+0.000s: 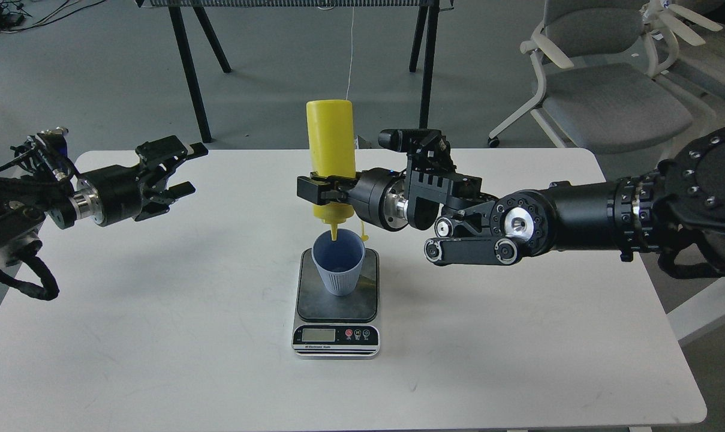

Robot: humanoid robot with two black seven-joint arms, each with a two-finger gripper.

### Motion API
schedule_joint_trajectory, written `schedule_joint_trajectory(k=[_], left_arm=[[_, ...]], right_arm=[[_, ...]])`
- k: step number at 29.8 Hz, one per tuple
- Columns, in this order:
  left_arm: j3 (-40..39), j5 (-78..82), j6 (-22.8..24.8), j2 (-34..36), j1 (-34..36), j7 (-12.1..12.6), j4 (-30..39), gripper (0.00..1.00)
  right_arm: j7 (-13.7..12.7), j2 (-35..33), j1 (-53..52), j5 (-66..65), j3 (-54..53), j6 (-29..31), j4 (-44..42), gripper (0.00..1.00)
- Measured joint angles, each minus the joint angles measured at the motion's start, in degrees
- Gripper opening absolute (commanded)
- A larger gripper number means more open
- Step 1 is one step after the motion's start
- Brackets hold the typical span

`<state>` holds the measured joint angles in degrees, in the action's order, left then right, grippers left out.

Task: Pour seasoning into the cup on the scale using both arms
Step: 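Invert the yellow bottle over the blue cup and squeeze out seasoning, then raise the yellow bottle away from the cup and turn it upright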

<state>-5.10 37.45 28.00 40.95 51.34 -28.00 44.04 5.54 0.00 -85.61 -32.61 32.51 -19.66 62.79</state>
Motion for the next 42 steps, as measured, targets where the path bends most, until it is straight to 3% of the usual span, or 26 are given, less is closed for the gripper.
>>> schedule_joint_trajectory(k=[5,14,20,29,34,42], left_arm=[[0.00,0.00,0.00,0.00,-0.08,0.00,0.00,1.00],[0.03,0.07,0.00,0.07,-0.04,0.00,0.00,1.00],[0.09,0.17,0.00,0.18,-0.01,0.00,0.00,1.00],[0.12,0.26,0.00,-0.10,-0.07,0.00,0.00,1.00],[0.10,0.30,0.00,-0.58,-0.05,0.00,-0.02,1.00],[0.08,0.43,0.00,-1.01,0.15,0.00,0.01,1.00]], right_arm=[[0.27,-1.44,-0.24,1.14,-3.89,-0.01,0.08,0.02],[0.62,-11.79,0.33,14.26,-26.26,1.31,3.63,0.02],[0.67,-18.23,7.22,28.56,-45.95,3.84,3.81,0.02],[0.90,-25.21,27.00,53.83,-76.95,5.87,9.65,0.02],[0.93,-25.52,42.52,66.77,-90.46,8.54,14.18,0.02],[0.79,-20.44,66.67,72.33,-97.48,20.34,21.83,0.02]])
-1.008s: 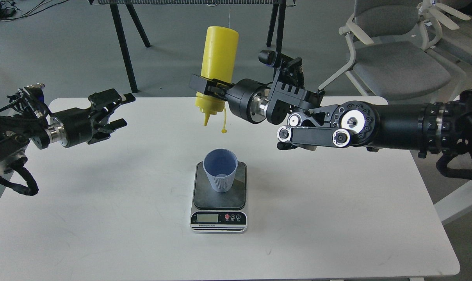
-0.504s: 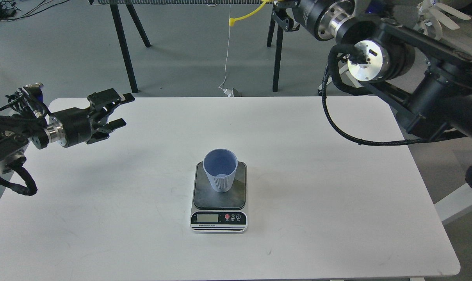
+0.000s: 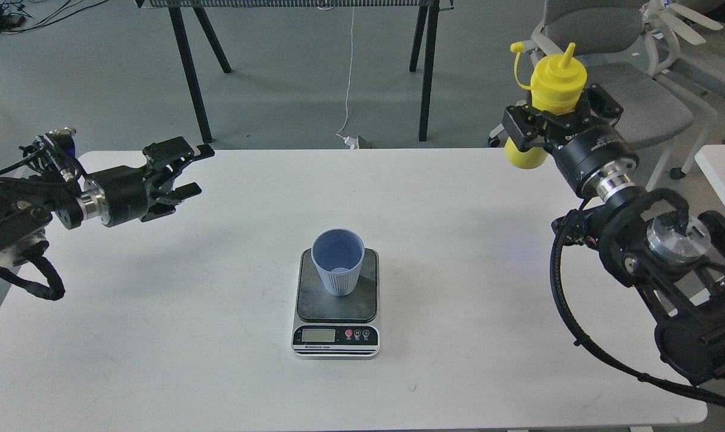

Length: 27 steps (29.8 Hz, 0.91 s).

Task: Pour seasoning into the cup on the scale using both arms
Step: 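Raise the yellow bottle away from the cup and turn it upright, then lower the yellow bottle back onto the table with the right gripper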

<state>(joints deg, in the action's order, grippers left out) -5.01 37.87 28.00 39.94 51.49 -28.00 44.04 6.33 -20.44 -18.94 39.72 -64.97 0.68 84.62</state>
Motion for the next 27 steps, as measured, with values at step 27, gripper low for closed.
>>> schedule_joint_trajectory(k=[27], left_arm=[[0.10,-0.26,0.00,0.13,-1.03,0.00,-0.01,1.00]], right_arm=[[-1.73,2.30,16.00,-7.58,12.04,26.07,-9.30,0.04]])
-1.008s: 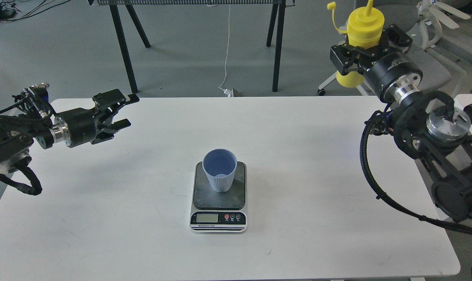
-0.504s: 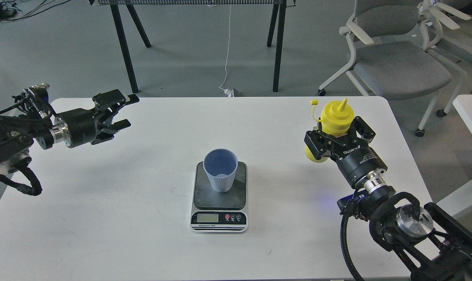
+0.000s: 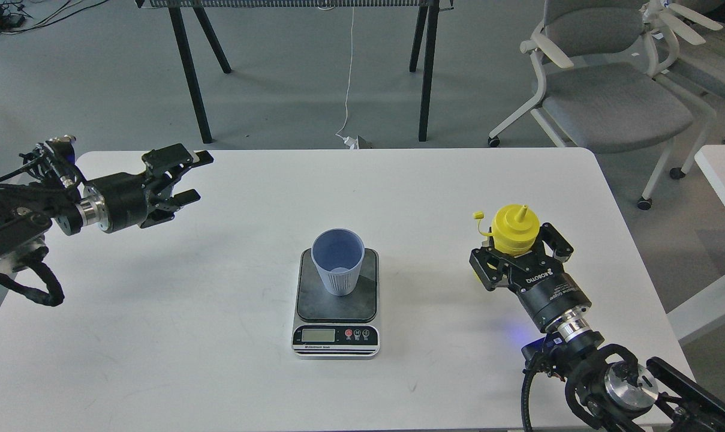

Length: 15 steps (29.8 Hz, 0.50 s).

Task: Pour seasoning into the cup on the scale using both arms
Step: 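Lower the yellow bottle back onto the table with the right gripper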

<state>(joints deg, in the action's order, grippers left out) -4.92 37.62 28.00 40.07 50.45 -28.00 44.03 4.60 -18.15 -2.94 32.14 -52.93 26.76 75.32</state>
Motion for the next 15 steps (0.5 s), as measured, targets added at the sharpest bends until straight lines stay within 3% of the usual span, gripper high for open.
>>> schedule_joint_trajectory(k=[15], left_arm=[[0.08,0.00,0.00,-0.16,-0.18,0.00,0.00,1.00]], right_arm=[[-1.57,3.33,1.45,-0.28,0.20,1.25,-3.59,0.09]])
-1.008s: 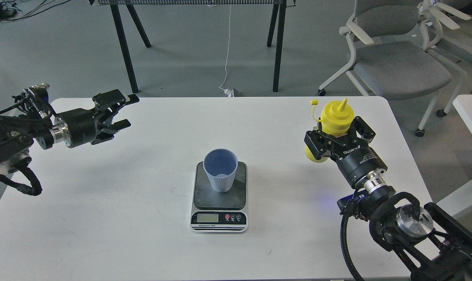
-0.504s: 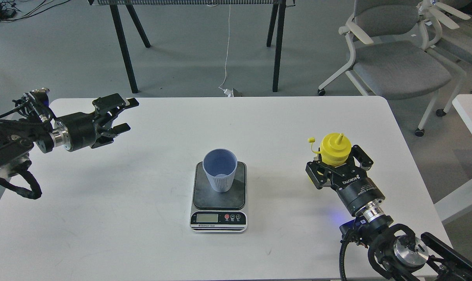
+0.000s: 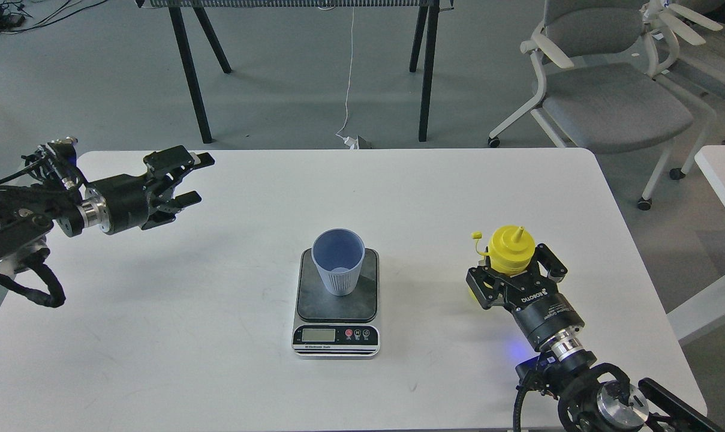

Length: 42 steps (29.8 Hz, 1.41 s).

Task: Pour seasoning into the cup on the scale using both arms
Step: 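Lower the yellow bottle back onto the table with the right gripper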

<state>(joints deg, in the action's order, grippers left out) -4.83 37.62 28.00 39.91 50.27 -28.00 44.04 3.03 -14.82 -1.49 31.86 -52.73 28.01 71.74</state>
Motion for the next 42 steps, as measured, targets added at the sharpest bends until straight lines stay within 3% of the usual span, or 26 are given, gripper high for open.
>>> schedule_joint_trajectory(k=[18,23,29,31,42], left_arm=[[0.00,0.08,0.00,0.00,-0.59,0.00,0.00,1.00],[0.00,0.04,0.00,0.00,-0.61,0.00,0.00,1.00],[0.00,0.01,0.00,-0.01,-0.62,0.00,0.00,1.00],[0.00,0.02,0.00,-0.17,-0.62,0.00,-0.01,1.00],[0.00,0.09,0.00,-0.61,-0.62,0.00,0.00,1.00]], right_arm=[[0.30,1.56,0.78,-0.31,1.03,0.00,-1.68,0.26],[0.31,1.50,1.46,-0.31,0.87,0.00,-1.69,0.39],[0.33,1.46,1.83,-0.31,0.89,0.00,-1.69,0.79],[0.34,1.46,1.86,-0.31,0.94,0.00,-1.64,0.99],[0.37,1.02,3.44,-0.29,1.00,0.00,-1.04,0.99]])
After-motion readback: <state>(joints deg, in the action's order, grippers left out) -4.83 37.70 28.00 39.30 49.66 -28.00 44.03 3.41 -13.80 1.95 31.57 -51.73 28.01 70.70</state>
